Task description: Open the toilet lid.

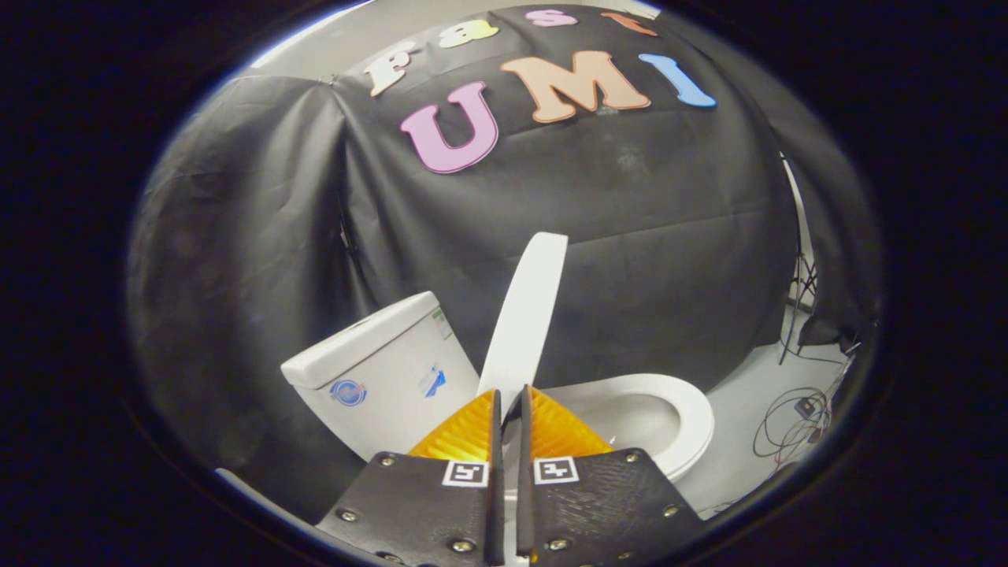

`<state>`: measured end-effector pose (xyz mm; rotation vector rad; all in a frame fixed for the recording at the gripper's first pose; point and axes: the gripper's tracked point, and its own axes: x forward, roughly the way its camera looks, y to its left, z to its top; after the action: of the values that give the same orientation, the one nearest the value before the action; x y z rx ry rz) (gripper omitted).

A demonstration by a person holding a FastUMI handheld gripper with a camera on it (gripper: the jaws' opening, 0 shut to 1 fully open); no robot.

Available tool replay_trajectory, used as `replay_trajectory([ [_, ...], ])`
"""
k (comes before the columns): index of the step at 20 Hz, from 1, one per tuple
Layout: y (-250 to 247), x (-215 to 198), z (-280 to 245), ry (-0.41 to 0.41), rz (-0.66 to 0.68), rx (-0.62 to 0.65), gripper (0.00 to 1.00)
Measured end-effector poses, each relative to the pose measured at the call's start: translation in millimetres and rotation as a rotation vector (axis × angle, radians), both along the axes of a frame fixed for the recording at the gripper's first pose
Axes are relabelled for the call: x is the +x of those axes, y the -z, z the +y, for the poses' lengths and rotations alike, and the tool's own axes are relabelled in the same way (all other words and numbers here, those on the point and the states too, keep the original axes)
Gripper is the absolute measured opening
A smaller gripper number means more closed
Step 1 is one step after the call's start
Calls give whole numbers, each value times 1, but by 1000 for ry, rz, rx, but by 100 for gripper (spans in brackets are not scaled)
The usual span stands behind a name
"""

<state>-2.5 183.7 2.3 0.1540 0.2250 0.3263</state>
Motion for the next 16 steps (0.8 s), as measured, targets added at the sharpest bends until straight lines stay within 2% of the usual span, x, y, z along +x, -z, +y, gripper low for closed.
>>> replay_trajectory([
  [16,-16,-3,59,-107,-9,-10,7],
])
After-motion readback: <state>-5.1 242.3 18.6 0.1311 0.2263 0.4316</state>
